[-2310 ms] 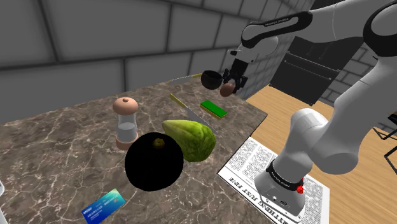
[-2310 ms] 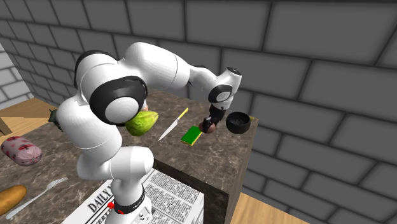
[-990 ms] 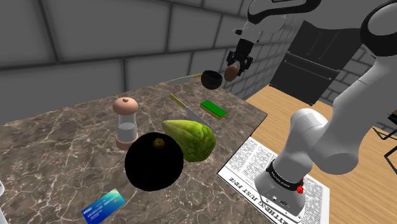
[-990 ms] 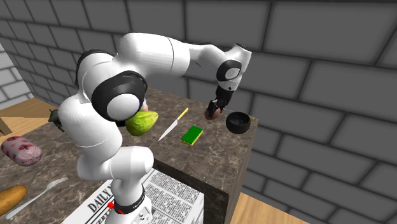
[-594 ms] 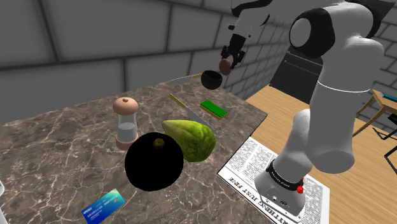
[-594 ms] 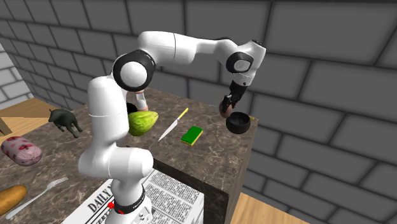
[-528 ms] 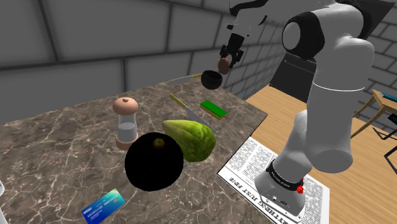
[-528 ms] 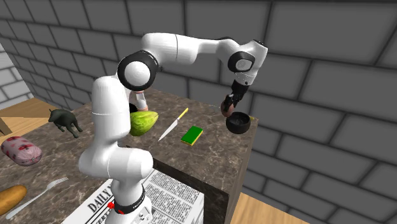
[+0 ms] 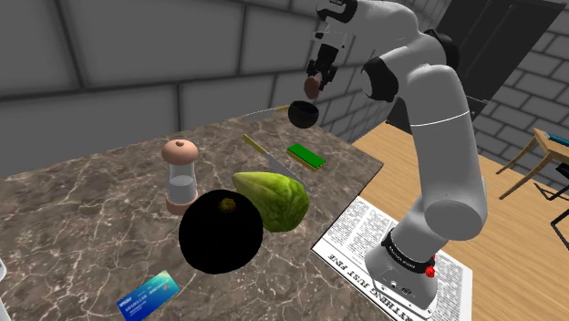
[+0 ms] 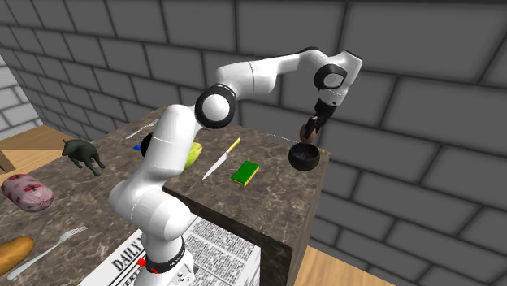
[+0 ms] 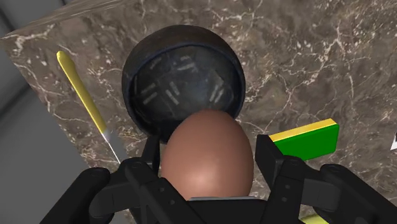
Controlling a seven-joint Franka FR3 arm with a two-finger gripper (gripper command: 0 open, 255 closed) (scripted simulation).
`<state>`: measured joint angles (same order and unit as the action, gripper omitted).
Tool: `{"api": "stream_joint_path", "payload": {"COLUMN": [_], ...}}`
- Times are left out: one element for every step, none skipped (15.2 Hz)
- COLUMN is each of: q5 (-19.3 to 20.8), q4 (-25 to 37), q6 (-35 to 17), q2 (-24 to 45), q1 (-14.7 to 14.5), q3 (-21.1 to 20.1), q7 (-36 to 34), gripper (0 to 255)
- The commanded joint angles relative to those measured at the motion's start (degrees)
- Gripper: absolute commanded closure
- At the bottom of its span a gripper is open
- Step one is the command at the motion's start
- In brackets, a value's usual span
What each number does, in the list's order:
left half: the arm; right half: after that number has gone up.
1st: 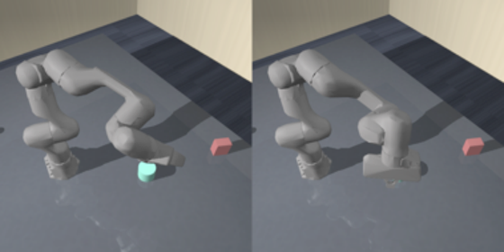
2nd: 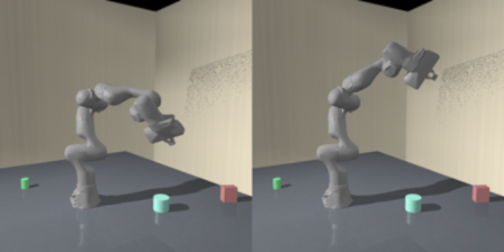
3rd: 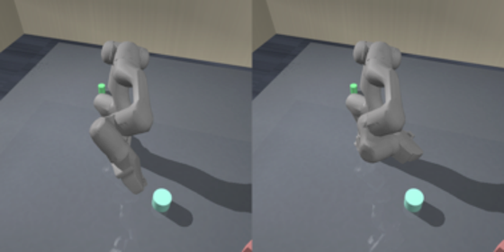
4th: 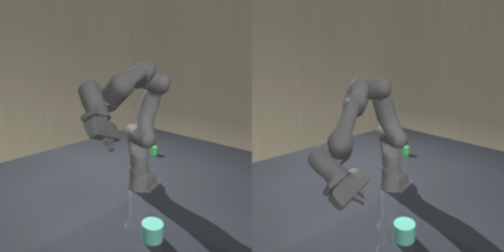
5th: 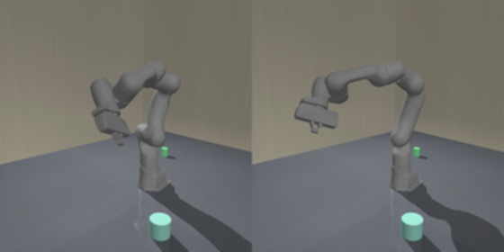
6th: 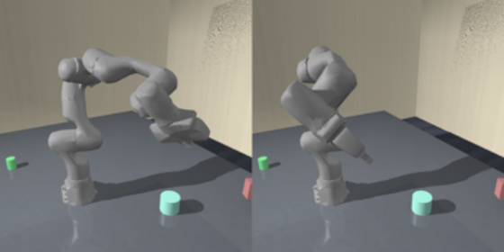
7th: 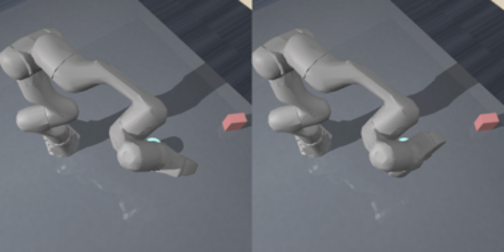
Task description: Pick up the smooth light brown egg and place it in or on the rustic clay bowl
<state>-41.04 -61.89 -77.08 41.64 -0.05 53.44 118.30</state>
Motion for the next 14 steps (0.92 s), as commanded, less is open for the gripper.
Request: {"api": "stream_joint_path", "payload": {"q5": [-0.38, -0.34, -0.32, -0.32, -0.33, -0.35, -0.39, -0.44, -0.51, -0.58, -0.66, -0.7, -0.7, -0.7], "q4": [-0.06, -1.05, -2.0, -2.91, -3.79, -4.63, -5.44, -6.21, -6.96, -7.68, -8.37, -8.66, -8.67, -8.66], "q6": [-0.62, -1.37, -2.12, -2.84, -3.56, -4.26, -4.95, -5.63, -6.29, -6.95, -7.59, -7.87, -7.87, -7.87], "q2": [0.71, 0.69, 0.69, 0.71, 0.74, 0.79, 0.86, 0.94, 1.03, 1.14, 1.26, 1.31, 1.31, 1.31], "q1": [0.35, -0.07, -0.46, -0.83, -1.17, -1.49, -1.79, -2.07, -2.33, -2.57, -2.79, -2.88, -2.89, -2.89], "q3": [-0.31, -0.24, -0.19, -0.15, -0.12, -0.11, -0.1, -0.11, -0.12, -0.15, -0.18, -0.2, -0.2, -0.2], "q7": [0.32, 0.61, 0.89, 1.17, 1.43, 1.69, 1.95, 2.2, 2.45, 2.69, 2.93, 3.03, 3.03, 3.03], "gripper": [255, 255, 255, 255, 255, 255, 255, 255, 255, 255, 255, 255, 255, 255]}}
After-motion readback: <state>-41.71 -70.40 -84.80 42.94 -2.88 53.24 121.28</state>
